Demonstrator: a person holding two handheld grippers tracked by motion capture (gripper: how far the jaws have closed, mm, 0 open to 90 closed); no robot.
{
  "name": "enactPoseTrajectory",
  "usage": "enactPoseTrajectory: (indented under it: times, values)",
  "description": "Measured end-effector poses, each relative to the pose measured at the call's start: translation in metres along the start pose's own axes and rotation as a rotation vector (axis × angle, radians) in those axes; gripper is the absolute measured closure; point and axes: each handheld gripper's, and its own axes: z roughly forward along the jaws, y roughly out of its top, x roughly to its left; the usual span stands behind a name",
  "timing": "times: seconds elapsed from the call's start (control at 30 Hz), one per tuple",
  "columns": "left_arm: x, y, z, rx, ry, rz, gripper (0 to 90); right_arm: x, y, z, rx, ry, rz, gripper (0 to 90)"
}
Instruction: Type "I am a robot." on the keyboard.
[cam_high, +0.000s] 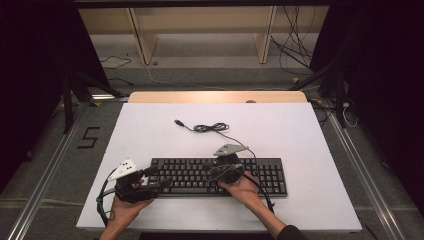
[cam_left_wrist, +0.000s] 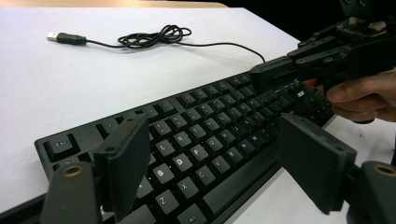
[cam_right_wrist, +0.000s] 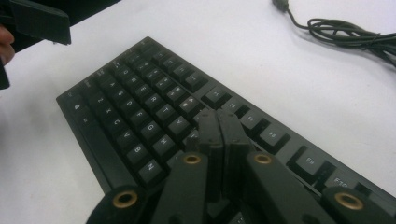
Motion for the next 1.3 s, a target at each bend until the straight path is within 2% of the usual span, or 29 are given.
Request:
enactPoseTrajectory:
  times: [0.43, 0.83, 1.3]
  values:
    - [0.0, 0.0, 0.0, 0.001, 0.0, 0.002, 25.7, 0.003, 0.0, 0.021, 0.066, -0.011, -0.004, 90.0]
    - [0.0, 0.0, 0.0, 0.001, 0.0, 0.004, 25.7, 0.001, -0.001, 0.027, 0.098, -0.023, 0.003, 90.0]
    - [0.0, 0.0, 0.0, 0.001, 0.0, 0.003, 25.7, 0.003, -0.004, 0.034, 0.12, -0.039, -0.016, 90.0]
